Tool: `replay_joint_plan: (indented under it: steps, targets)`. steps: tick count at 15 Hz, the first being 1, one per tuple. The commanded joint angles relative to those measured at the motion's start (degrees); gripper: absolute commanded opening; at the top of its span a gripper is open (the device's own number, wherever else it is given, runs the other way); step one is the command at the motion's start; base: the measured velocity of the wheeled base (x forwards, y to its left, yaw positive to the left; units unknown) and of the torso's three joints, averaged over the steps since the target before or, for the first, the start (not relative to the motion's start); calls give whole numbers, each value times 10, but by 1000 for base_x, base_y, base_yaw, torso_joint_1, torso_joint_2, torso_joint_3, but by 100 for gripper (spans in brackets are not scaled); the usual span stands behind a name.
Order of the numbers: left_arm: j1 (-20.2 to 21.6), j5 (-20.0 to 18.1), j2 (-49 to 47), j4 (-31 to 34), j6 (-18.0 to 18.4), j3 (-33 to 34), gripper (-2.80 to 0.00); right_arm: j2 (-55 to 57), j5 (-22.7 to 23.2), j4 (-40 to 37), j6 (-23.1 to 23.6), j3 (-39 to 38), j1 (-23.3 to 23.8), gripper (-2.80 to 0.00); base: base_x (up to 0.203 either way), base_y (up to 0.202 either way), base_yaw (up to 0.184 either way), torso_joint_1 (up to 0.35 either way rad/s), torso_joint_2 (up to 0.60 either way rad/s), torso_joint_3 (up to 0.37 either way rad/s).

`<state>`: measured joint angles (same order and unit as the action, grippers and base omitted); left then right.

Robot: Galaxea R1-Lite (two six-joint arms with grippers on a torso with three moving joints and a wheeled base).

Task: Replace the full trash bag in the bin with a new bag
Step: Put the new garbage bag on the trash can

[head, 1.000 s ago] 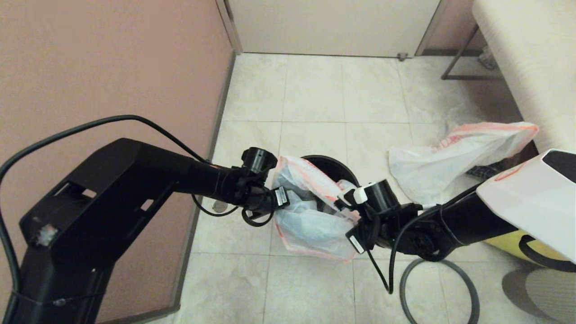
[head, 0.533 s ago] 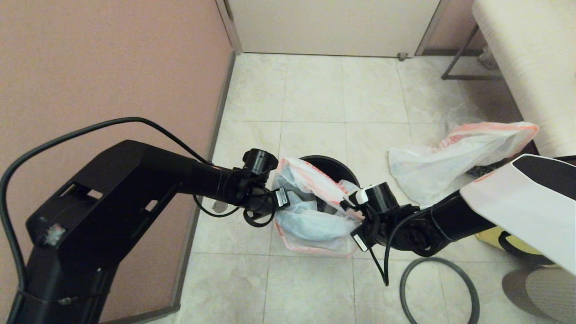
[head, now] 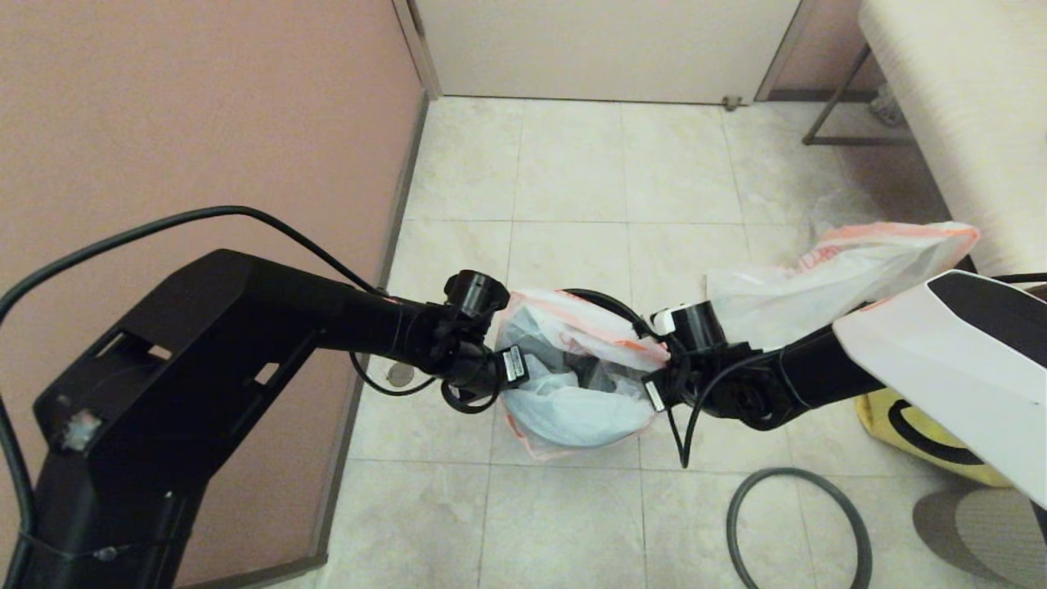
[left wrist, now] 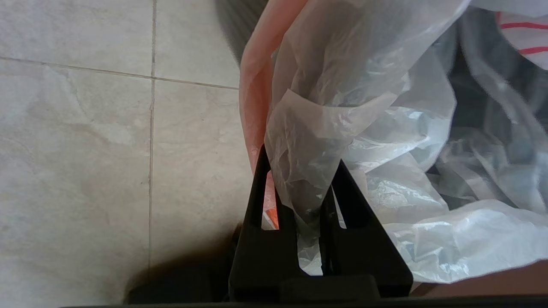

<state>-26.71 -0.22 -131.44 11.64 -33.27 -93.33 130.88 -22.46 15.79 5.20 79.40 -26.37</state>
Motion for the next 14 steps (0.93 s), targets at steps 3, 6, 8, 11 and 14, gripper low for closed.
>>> replay_joint_plan:
  steps: [3, 6, 8, 11, 14]
  targets:
    - [-2, 2, 13, 3, -2, -1, -280, -24, -48, 1, -16, -28, 19, -280, 0, 0, 0, 0, 0, 0]
    - [-2, 2, 7, 2, -3, -3, -280, -67, -49, 13, -18, -106, 11, -280, 0, 0, 0, 0, 0, 0]
    - [-4, 2, 10, 3, -2, -2, -280, -46, -42, 43, -18, -108, 9, -280, 0, 0, 0, 0, 0, 0]
    - [-4, 0, 14, 4, -2, -2, -280, 16, -24, 83, -19, -58, 10, -280, 0, 0, 0, 0, 0, 0]
    - [-5, -10, 24, 26, -1, -2, -280, 67, -22, 87, -20, 24, 17, -280, 0, 0, 0, 0, 0, 0]
